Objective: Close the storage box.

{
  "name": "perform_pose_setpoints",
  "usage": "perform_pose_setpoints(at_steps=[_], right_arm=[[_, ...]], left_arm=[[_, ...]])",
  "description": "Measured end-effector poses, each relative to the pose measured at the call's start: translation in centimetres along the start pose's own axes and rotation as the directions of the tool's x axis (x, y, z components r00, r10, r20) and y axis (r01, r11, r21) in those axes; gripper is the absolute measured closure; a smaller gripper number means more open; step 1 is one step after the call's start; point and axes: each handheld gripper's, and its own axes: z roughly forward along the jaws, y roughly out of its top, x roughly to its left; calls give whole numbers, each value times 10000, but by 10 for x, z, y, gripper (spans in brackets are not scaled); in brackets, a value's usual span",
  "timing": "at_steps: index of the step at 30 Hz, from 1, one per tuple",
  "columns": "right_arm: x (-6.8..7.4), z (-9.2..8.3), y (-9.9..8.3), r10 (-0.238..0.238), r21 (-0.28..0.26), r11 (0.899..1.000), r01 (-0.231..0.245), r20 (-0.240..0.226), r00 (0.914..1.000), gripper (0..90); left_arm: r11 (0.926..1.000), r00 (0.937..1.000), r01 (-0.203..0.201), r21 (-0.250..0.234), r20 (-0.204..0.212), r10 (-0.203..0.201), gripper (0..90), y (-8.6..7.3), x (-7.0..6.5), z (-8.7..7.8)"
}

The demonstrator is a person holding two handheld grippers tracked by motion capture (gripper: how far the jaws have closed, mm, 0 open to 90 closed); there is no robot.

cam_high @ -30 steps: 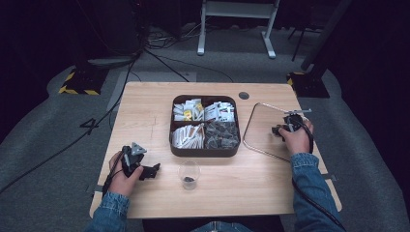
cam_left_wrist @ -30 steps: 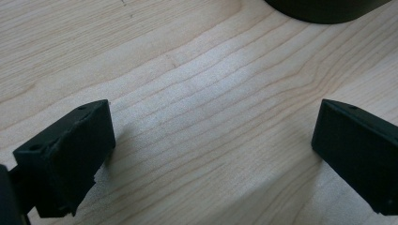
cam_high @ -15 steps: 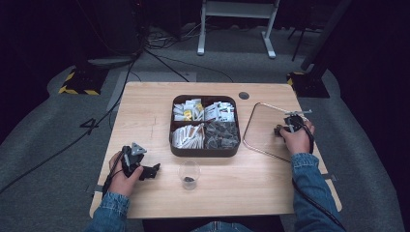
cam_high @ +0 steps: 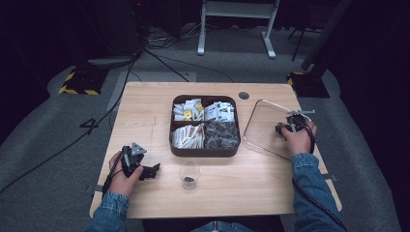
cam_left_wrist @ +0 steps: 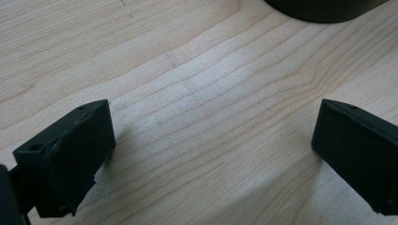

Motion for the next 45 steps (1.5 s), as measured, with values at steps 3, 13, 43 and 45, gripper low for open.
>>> perform_pose_setpoints(at_steps=[3,13,43,45], right_arm=[[0,-6,3,-39,-220,9997,38,-21,10000,589],[1,-25,9,-79,-995,9950,73,-60,10000,589],[38,-79,34,-1198,-2783,9553,998,-557,9912,589],[41,-80,37,-1145,-2713,9581,923,-673,9911,589]], left_arm=[[10000,10000,-8,3,-10,8,2,0,0,0],[10000,10000,-15,7,6,15,1,0,0,0],[10000,10000,45,-2,13,-45,1,1,0,1],[10000,10000,45,-3,11,-45,1,1,0,1]])
